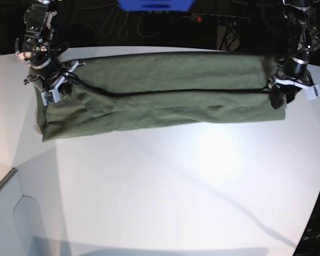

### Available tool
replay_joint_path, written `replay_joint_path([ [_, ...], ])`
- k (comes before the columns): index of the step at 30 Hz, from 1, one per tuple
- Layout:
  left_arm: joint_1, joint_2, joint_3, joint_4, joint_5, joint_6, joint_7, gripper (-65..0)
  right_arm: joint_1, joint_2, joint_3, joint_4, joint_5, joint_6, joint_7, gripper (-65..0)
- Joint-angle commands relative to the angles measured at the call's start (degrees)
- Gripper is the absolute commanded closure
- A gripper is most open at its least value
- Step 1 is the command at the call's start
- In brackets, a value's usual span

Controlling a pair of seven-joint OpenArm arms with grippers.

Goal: Layout the t-shirt on the table in an organized manner, then fold the t-shirt properly
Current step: 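Lower the folded shirt onto the table with both grippers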

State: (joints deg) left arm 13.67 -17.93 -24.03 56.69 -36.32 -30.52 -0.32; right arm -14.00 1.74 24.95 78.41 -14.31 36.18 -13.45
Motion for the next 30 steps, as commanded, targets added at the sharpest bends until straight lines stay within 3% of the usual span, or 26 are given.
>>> replay_joint_path([
  [1,0.53,-0.92,-0.45,1.73,-0.65,-0.64,-1.40,-36.3,-0.46,-0.02,-0.11,-0.48,-2.79,0.61,-4.44,0.0],
  [16,4.31,-0.92,-0.45,4.02,-0.21,-0.64,-1.40,-38.4,-0.37,-0.02,-0.11,-0.39,-2.79,0.61,-4.44,0.0],
  [30,3.52,-0.84,-0.28,-1.52,-0.39,-0.64,-1.40,-38.2,-0.37,-0.02,-0.11,-0.39,-2.79,0.61,-4.44,0.0],
])
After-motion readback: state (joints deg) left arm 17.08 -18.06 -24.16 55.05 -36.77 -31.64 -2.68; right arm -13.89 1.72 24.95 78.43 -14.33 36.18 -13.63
